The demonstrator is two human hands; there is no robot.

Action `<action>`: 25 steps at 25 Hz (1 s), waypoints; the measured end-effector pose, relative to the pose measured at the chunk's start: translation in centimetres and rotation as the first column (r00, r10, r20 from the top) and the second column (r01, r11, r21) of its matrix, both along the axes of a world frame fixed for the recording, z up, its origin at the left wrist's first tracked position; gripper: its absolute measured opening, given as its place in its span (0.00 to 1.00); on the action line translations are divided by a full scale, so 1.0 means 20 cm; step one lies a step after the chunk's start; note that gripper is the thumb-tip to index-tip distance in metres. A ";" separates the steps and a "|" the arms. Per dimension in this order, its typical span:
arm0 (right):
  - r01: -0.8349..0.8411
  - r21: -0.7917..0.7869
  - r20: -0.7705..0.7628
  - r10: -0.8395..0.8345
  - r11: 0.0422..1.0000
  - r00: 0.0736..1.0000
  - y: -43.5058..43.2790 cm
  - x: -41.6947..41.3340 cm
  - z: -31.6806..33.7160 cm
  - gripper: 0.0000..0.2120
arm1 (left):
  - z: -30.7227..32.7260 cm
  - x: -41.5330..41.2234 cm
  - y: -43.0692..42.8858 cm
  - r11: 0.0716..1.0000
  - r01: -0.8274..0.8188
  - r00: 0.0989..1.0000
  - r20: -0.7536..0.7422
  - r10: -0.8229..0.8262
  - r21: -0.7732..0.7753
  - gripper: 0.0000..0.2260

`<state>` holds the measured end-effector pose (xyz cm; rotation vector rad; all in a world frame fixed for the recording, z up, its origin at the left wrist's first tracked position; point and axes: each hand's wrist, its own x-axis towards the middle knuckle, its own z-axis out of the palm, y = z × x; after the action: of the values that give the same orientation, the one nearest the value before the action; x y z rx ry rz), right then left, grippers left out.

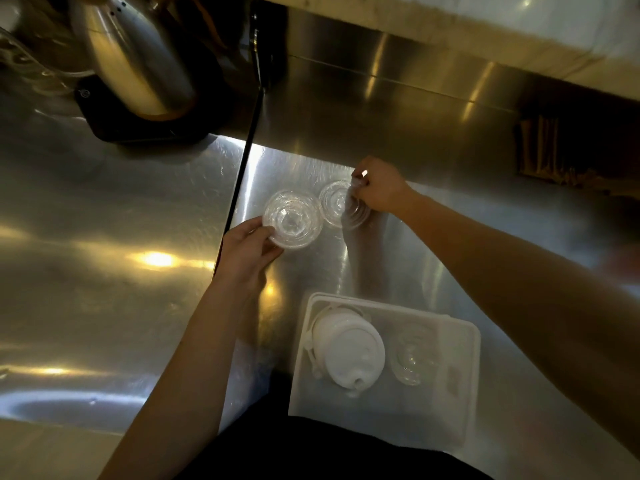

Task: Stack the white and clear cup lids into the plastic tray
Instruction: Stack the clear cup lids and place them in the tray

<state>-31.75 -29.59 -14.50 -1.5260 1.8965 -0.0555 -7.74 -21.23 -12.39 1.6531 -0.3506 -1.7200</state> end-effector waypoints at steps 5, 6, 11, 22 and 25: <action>0.206 0.040 0.193 -0.210 0.978 0.958 0.12 -0.04 0.02 0.07 | 0.04 -0.01 0.03 1.000 -0.013 1.000 -0.012 0.013 -0.007 0.13; 0.265 0.062 0.238 -0.272 0.962 0.933 0.15 -0.05 0.03 0.06 | 0.05 -0.02 0.03 1.000 -0.012 1.000 -0.011 0.012 -0.008 0.13; 0.631 0.205 0.523 -0.628 0.749 0.576 0.34 -0.10 0.18 0.09 | 0.11 -0.03 0.07 0.999 -0.010 0.999 -0.045 0.009 -0.031 0.15; 0.645 0.257 0.730 -0.581 0.720 0.359 0.77 -0.07 0.47 0.06 | 0.29 -0.15 0.24 0.958 0.226 0.972 -0.015 -0.233 -0.177 0.16; 0.656 0.207 0.747 -0.550 0.726 0.373 0.88 -0.06 0.53 0.07 | 0.35 -0.19 0.30 0.938 0.265 0.961 -0.012 -0.275 -0.223 0.17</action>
<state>-32.93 -11.95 -3.89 -0.5478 1.5854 -1.0393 -11.59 -15.31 -5.47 1.4564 -0.7506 -1.8367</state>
